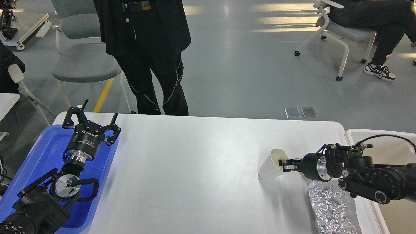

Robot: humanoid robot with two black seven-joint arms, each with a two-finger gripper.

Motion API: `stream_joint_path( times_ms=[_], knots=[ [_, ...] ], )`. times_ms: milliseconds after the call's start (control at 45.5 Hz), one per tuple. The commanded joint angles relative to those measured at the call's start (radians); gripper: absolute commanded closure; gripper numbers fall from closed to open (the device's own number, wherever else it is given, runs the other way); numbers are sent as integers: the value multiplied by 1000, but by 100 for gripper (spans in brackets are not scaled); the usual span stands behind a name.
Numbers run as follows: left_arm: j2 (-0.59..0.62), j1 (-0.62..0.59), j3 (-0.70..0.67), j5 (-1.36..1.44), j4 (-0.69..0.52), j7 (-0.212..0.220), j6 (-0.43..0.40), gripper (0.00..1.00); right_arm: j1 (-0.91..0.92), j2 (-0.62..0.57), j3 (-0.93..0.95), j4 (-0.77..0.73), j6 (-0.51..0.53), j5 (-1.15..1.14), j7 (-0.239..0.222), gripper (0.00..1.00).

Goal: Tidy desktop
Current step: 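Lift the white paper cup and carry it toward the white bin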

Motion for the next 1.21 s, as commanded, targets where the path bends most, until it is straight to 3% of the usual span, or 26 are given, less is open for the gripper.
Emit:
stream_joint_path(
  times_ms=[0, 286, 593, 1187],
  knots=[
    [0, -1, 0, 0, 0, 0, 0, 0, 63, -46, -10, 32, 14, 21, 1, 100],
    [0, -1, 0, 0, 0, 0, 0, 0, 163, -155, -11, 170, 83, 82, -5, 100],
    [0, -1, 0, 2, 0, 0, 0, 0, 324, -391, -13, 429, 164, 84, -5, 100],
    [0, -1, 0, 0, 0, 0, 0, 0, 436, -521, -11, 520, 229, 76, -4, 100]
  ],
)
